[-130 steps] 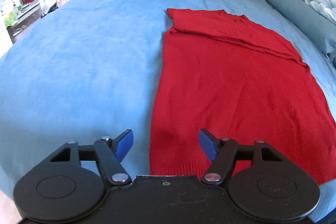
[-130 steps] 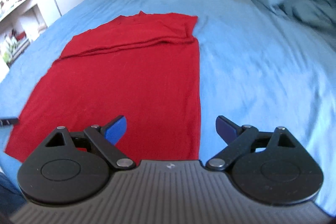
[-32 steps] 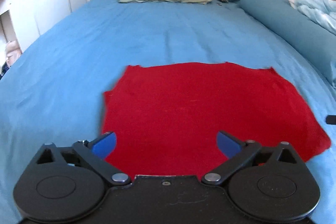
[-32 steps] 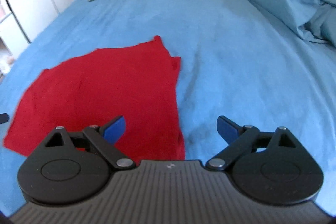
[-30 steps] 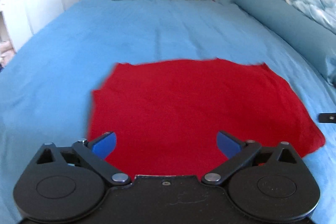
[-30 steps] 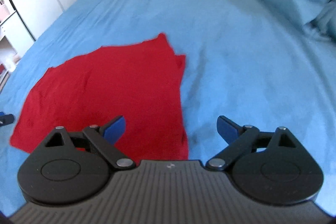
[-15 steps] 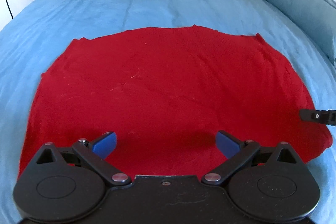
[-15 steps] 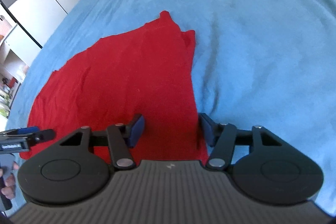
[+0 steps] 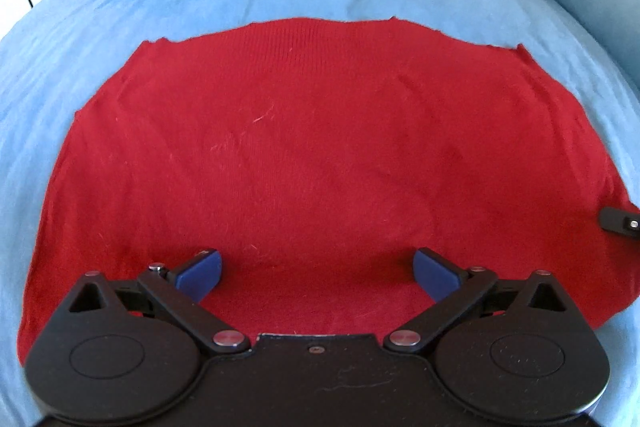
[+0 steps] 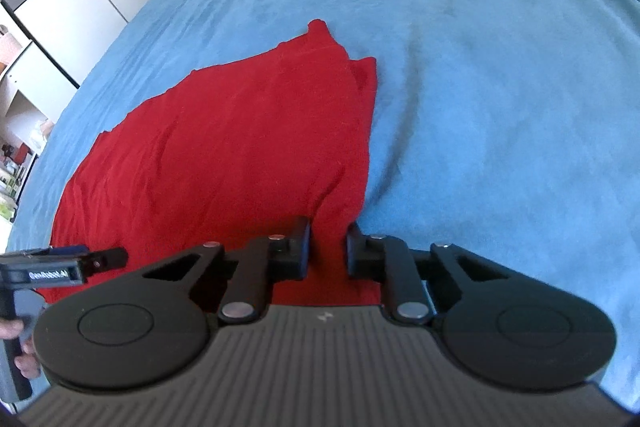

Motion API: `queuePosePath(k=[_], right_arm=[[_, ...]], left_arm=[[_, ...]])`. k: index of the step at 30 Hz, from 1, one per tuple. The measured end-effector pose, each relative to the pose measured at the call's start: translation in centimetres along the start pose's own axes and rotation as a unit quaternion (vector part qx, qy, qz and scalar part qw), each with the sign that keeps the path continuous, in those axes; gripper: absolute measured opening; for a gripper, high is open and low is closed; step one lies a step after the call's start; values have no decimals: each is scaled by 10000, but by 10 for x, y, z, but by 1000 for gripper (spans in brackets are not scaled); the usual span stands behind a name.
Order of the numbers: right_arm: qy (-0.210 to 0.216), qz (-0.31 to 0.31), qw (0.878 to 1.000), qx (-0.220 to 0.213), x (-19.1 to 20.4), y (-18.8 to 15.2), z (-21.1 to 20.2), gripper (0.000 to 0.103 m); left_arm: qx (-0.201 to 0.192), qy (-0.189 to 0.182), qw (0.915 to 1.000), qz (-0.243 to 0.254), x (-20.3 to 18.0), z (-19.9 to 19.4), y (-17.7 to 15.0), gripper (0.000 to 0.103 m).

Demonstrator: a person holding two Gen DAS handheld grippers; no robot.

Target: Fold small clothes

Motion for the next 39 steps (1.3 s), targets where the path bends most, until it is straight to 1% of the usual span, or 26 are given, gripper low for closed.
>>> queuePosePath(k=[4,6,8,11,14,16,18,19,21,23,25,27,28,29,31,32,33,34,36,37,39], right_arm=[[-53,371,9993,13,7,15,-11,28],[15,354,9994,-53,23,30,-21,28],[129,191,9996,-162,51,47,-32,27],[399,-323,9982,-296,112,72,-42,27],[854,-923,9915,-333,193,81,-37,27],[1160,-1399,9831,-202,252,68,-23,26],[1437,-1851,9722,-5,301,43,-2,25],[1551,-2121,9648,120,325,23,12,25],[1705,-2370,9549,546,360,-23,47,24],[1704,-2553,9480,838,379,-66,76,24],[1636,-2734,9434,922,389,-93,94,24],[1624,-2751,9441,818,393,-98,98,24],[1649,-2724,9447,790,392,-95,96,25],[1671,-2699,9452,768,390,-93,93,28],[1859,-2669,9426,749,388,-88,84,48],[1964,-2643,9419,655,389,-81,75,73],[2043,-2640,9414,486,390,-70,64,87],[2121,-2633,9408,249,385,-58,49,88],[2003,-2630,9438,-38,373,-38,25,91],[1803,-2692,9458,-224,360,-29,12,93],[1305,-2841,9481,-578,331,-22,-9,103]], left_arm=[[246,82,9996,-146,1,9,8,103],[391,45,9990,-205,3,11,13,103],[393,-77,9984,-388,11,4,19,99],[212,-249,9961,-825,41,-20,29,98],[72,-196,9940,-1070,87,-46,32,98],[-43,-78,9931,-1173,123,-62,27,98],[-109,68,9926,-1211,156,-72,16,98],[-120,146,9925,-1210,172,-76,8,98],[-85,275,9931,-1139,197,-79,-11,98],[-27,324,9942,-1028,211,-78,-29,98],[46,284,9944,-1013,221,-77,-47,98],[63,203,9941,-1065,226,-77,-58,98],[47,176,9939,-1084,226,-78,-60,98],[17,152,9937,-1108,227,-79,-62,98],[-76,78,9929,-1181,227,-82,-62,98],[-129,21,9925,-1218,227,-84,-61,98],[-186,-43,9920,-1245,224,-89,-59,98],[-251,-120,9917,-1256,221,-94,-56,98],[-340,-264,9916,-1221,211,-101,-49,98],[-366,-320,9917,-1194,206,-104,-46,98],[-429,-398,9914,-1166,198,-107,-40,98]])
Point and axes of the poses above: each gripper's, at about its wrist camera, not at the fingertips, and z roughly the way its jaws point, x to its left, y to its top, the point moved 4 cm from there along z, roughly the way its jaws point, and after that the axes turned 11 degrees about -x, right-handed, at the moved point
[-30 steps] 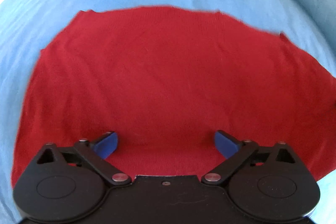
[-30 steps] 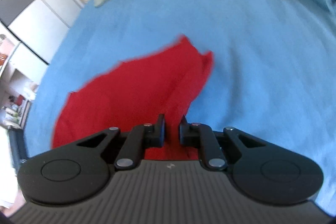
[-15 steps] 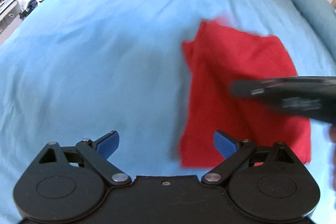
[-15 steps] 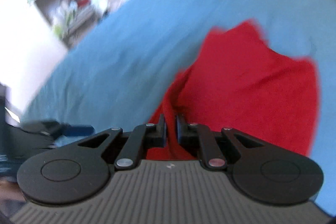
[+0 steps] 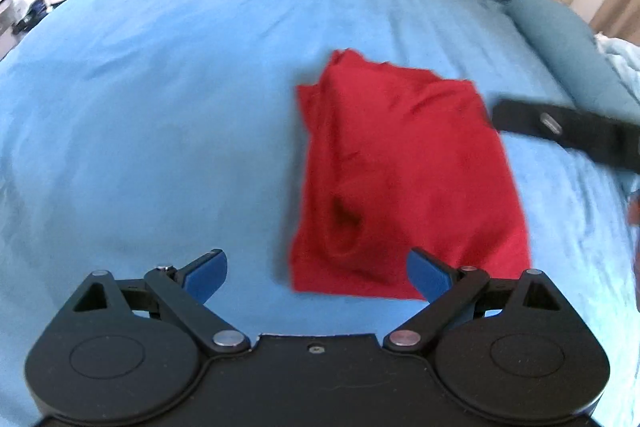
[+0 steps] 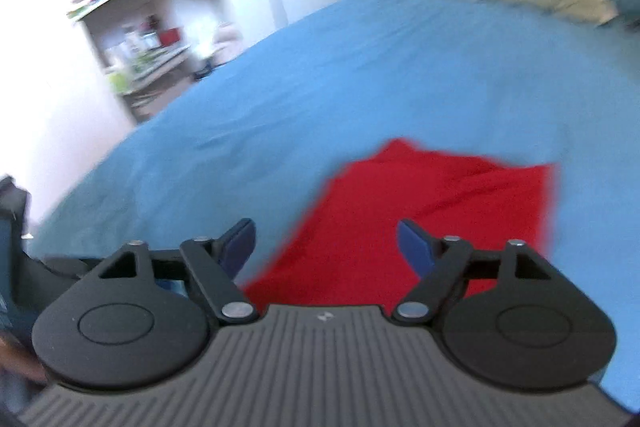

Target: Fold small clothes

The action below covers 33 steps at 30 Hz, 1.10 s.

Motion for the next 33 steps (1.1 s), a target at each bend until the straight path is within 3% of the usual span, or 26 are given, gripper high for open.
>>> queuePosePath(k=[4,10,15,18,20,21,23,26,33], right_arm=[[-721,-253,9966,312,-31,-48,-34,103],[-1214,-186,9888,853,-37,-127,-37,103],[-1711,116,9812,890,-43,-142,-21,100],[-2003,571,9753,736,-66,-142,-25,100],[-1988,772,9740,761,-71,-145,-27,100],[-1992,807,9731,825,-73,-149,-27,100],[-2011,870,9709,962,-80,-153,-23,100],[-1987,941,9707,973,-83,-160,-21,100],[-1430,842,9811,993,-80,-135,-45,101]], left_arm=[[14,51,10000,-7,-16,11,1,98],[-33,316,9995,-61,-18,30,2,98],[-36,514,9987,-52,-8,37,3,98],[73,864,9962,49,7,43,0,98],[290,1078,9935,211,22,49,-9,97],[368,1011,9940,187,30,52,-15,97],[329,899,9950,275,35,54,-21,99],[288,1021,9927,571,28,59,-24,103],[298,1085,9934,225,22,33,-11,102]])
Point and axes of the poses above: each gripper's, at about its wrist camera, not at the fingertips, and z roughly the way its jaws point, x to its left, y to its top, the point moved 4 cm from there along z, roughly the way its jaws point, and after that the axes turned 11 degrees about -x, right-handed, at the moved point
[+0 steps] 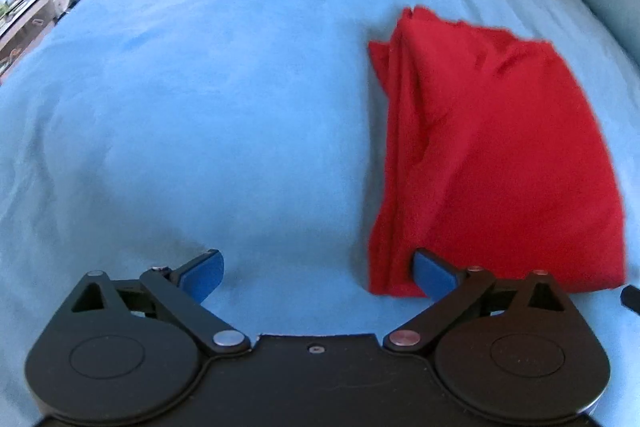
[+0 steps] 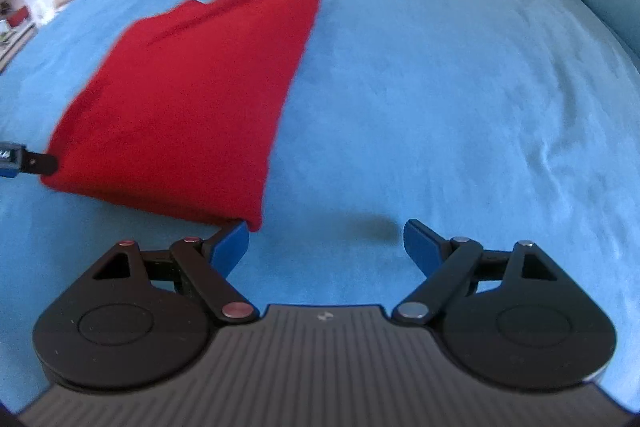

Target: Fold small clothes

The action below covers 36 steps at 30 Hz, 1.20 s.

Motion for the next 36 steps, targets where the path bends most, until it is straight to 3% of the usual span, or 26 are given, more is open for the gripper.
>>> queuePosePath(k=[6,8,11,18,22,26,27,31,33,36], right_arm=[[711,217,9971,-167,-1,63,-25,103],[887,318,9954,-198,-1,86,-19,103],[1075,477,9931,-55,0,105,1,103],[1216,832,9878,506,-1,96,62,103],[1196,1187,9835,659,-8,84,86,103],[1293,1334,9797,752,-9,79,103,103],[1394,1391,9773,779,-7,77,106,97],[1560,1484,9732,813,-3,79,114,81],[1580,1439,9734,820,0,82,114,61],[1549,1209,9782,679,9,89,105,43]], left_arm=[[-652,-463,9968,-51,-14,-36,50,103],[-624,-710,9955,62,-23,-27,69,103],[-230,-1075,9938,173,-35,5,90,103],[342,-1436,9890,83,-39,65,97,97],[483,-1488,9877,-21,-27,73,87,89],[397,-1570,9868,-49,-31,75,83,89],[371,-1590,9866,-59,-33,78,83,88],[441,-1843,9815,-267,-38,80,84,59],[411,-1884,9807,-329,-41,78,86,43],[280,-1759,9836,-287,-45,67,90,28]])
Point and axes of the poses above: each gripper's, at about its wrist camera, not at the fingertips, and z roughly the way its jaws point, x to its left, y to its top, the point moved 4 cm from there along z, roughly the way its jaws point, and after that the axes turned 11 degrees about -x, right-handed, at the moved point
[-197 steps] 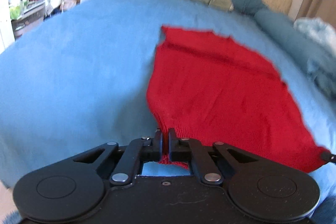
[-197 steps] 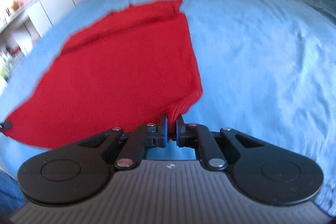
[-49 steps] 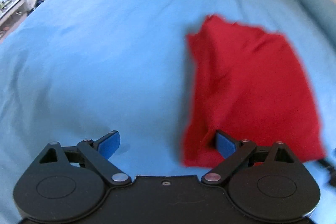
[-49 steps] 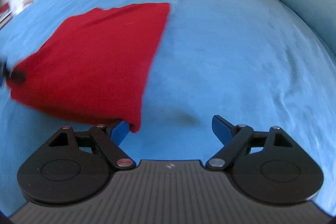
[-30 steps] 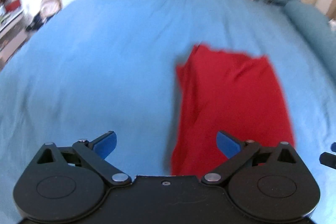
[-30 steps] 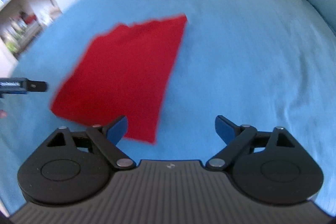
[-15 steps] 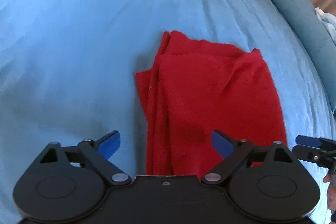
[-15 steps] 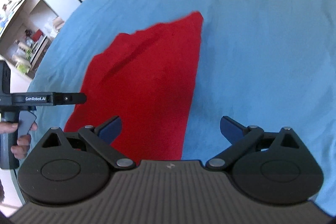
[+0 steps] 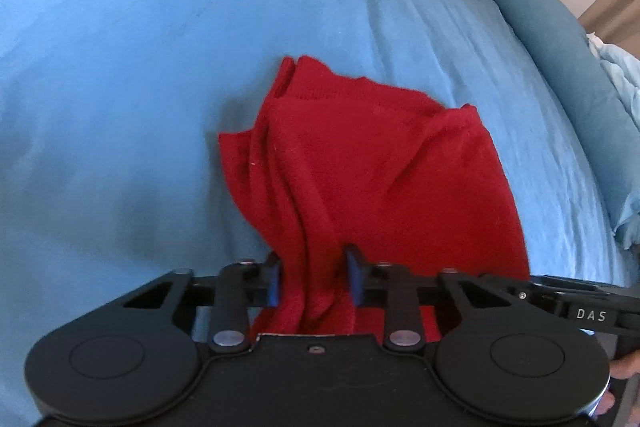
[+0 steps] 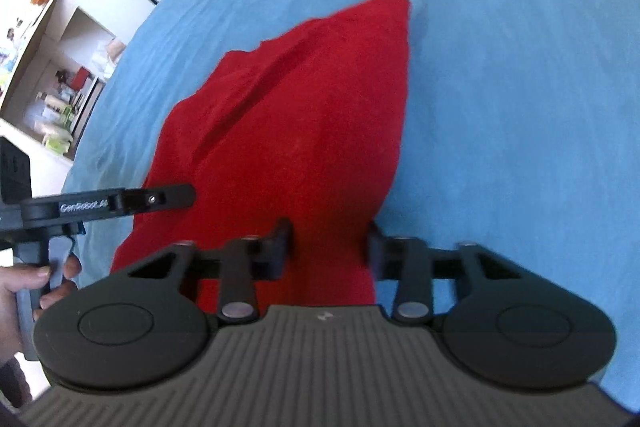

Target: Fold small clothes

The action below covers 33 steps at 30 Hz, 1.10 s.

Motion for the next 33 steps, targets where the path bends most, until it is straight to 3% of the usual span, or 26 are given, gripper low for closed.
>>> queuePosePath(k=[7,14,22,28,33], right_arm=[[230,-433,9982,-339,23,12,-40,39],[189,-572,9968,-522,25,5,-129,39],[-274,-461,9981,-313,-1,-69,-214,39],[-549,-309,9977,-264,-46,-143,-204,40],[-269,104,9971,-706,-79,-168,-202,48]], left_arm=[[-393,-52,9990,209,-30,-35,1,20],[-557,-298,9975,322,-84,-86,-27,20],[-273,-492,9984,-26,-130,-118,-115,20],[-172,-138,9996,182,-132,-97,-186,21],[-695,9,9965,459,-126,-101,-202,46]])
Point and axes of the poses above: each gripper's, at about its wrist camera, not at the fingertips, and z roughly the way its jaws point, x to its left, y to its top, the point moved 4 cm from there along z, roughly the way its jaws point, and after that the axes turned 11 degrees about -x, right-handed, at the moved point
